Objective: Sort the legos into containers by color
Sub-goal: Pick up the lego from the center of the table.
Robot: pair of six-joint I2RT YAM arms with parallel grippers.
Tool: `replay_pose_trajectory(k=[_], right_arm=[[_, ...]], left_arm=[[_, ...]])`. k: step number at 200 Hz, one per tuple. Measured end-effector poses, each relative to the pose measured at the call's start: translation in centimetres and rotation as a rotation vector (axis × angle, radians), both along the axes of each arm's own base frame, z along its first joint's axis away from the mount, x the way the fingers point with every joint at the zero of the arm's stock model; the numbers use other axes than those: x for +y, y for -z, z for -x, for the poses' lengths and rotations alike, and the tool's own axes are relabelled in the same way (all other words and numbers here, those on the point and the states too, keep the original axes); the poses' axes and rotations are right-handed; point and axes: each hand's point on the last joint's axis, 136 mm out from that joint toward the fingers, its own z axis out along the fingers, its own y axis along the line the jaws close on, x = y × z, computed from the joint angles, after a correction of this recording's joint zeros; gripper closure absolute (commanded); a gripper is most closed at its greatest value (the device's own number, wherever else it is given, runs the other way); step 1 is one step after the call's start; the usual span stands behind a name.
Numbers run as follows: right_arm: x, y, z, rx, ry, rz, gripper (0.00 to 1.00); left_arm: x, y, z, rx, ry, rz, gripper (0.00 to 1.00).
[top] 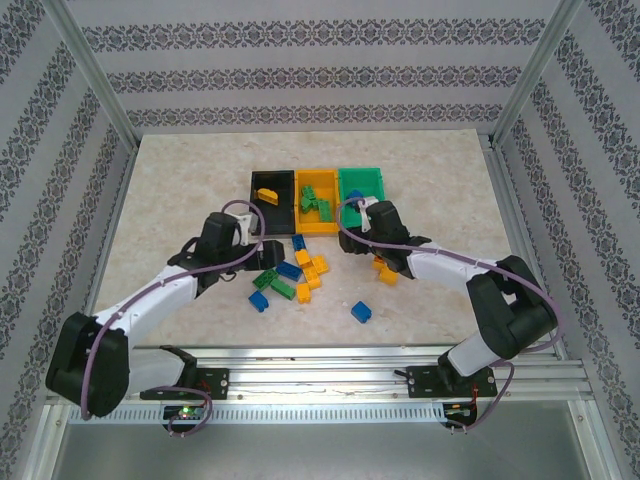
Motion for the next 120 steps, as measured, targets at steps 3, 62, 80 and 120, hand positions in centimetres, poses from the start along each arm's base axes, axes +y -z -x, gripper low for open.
replay_pose_trajectory(k=[3, 62, 80, 120], right_arm=[[0.0, 0.0, 0.0, 0.000, 0.000, 0.000, 0.36], [-0.7, -0.8, 0.4, -0.033, 0.020, -0.012, 0.35], [-1.1, -1.1, 0.3, -0.041, 0.038, -0.021, 0.36], [-1.9, -1.1, 0.4, -0.046, 0.068, -0.025, 0.35]], left_arm=[[-0.3, 0.2, 0.0, 0.011, 0.008, -0.004, 0.13], [-4.3, 3.0, -1.6, 0.198, 0.077, -0.154, 0.18], [-4.9, 4.0, -1.9, 0.241, 0.084, -0.219, 0.19], [-7.5, 4.8, -2.2, 0.280, 0.125, -0.388, 0.19]])
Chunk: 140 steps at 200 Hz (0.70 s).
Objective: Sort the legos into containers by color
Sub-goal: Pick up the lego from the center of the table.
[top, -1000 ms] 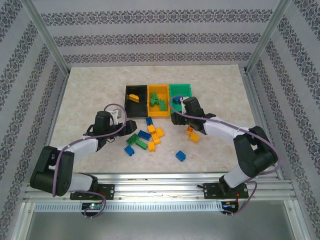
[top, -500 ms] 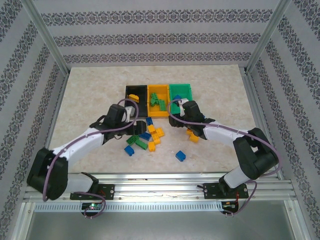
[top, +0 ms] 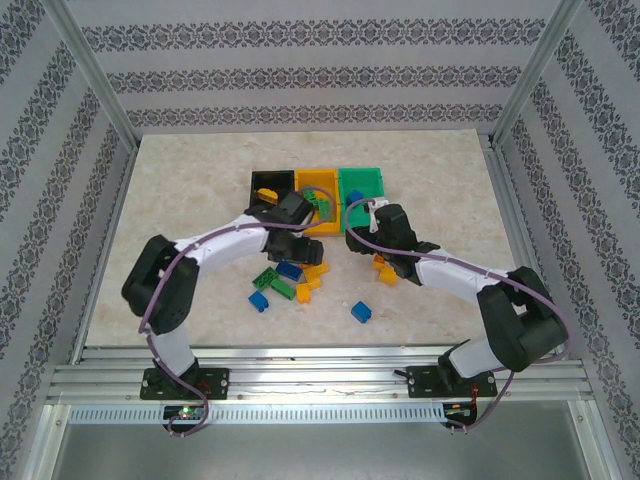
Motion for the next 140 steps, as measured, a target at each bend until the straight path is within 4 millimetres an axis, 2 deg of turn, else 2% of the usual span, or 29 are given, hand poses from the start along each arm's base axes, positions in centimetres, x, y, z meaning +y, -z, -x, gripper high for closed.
replay_pose_trajectory(k=[21, 47, 52, 70, 113, 140], right_arm=[[0.0, -0.1, 0.1, -0.003, 0.000, -0.002, 0.35], [-0.1, -0.1, 0.0, -0.006, 0.006, 0.001, 0.35], [-0.1, -0.1, 0.0, -0.006, 0.006, 0.001, 0.35], [-0.1, -0.1, 0.0, -0.004, 0.008, -0.002, 0.35], [-0.2, -0.3, 0.1, -0.005, 0.017, -0.014, 0.35], [-0.1, -0.4, 0.0, -0.011, 0.017, -0.018, 0.35]], left_arm=[[-0.6, 1.0, -0.1, 0.024, 0.009, -0.058, 0.20], [0.4, 2.9, 0.0, 0.064, -0.014, -0.137, 0.23], [0.4, 2.9, 0.0, 0.064, -0.017, -0.139, 0.24], [0.6, 2.8, -0.2, 0.059, -0.027, -0.147, 0.37], [0.8, 3.2, -0.1, 0.078, -0.034, -0.169, 0.46], [0.8, 3.3, -0.2, 0.077, -0.035, -0.171, 0.57]])
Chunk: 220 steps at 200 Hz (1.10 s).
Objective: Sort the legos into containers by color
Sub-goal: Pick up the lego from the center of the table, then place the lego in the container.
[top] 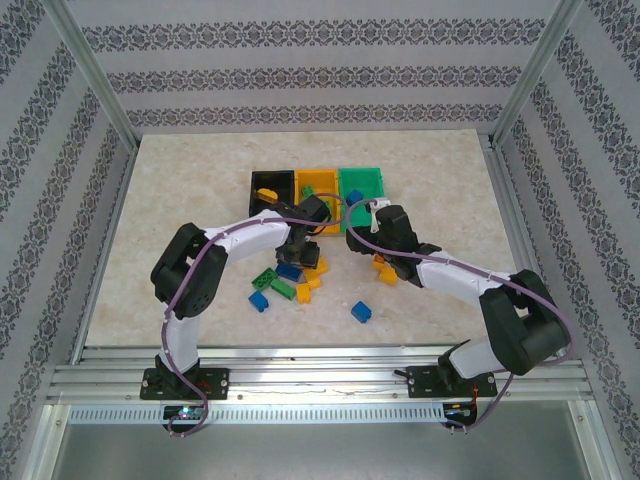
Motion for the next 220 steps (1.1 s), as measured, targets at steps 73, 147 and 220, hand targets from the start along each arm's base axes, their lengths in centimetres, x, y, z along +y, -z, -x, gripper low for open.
replay_pose_trajectory(k=[73, 147, 220], right_arm=[[0.0, 0.0, 0.0, -0.002, 0.000, -0.001, 0.35], [0.0, 0.0, 0.0, 0.000, 0.003, -0.005, 0.35], [-0.1, -0.2, -0.2, -0.007, 0.009, -0.011, 0.35]], left_arm=[[0.4, -2.5, 0.0, -0.072, 0.009, 0.032, 0.80], [5.1, -9.2, -3.8, -0.279, -0.067, 0.027, 0.77], [8.8, -10.0, -9.9, -0.322, -0.118, 0.030, 0.40]])
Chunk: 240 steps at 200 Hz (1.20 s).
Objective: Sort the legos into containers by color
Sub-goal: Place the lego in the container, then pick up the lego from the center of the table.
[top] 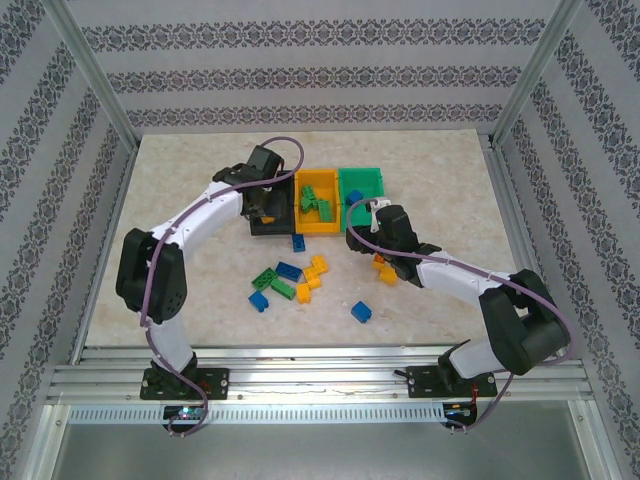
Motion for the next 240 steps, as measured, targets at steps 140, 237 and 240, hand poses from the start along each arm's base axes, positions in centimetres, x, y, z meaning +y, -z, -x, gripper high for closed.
replay_pose_trajectory(k=[140, 237, 240], right_arm=[[0.3, -0.1, -0.1, 0.006, 0.000, -0.031, 0.35], [-1.1, 0.3, -0.6, 0.022, 0.041, -0.050, 0.35], [-1.1, 0.4, -0.6, 0.024, 0.042, -0.051, 0.35]], left_arm=[[-8.7, 4.6, 11.2, 0.100, 0.368, 0.191, 0.35], [-13.3, 7.9, 9.9, 0.169, 0.430, 0.151, 0.33], [-13.3, 7.9, 9.8, 0.169, 0.430, 0.148, 0.33]])
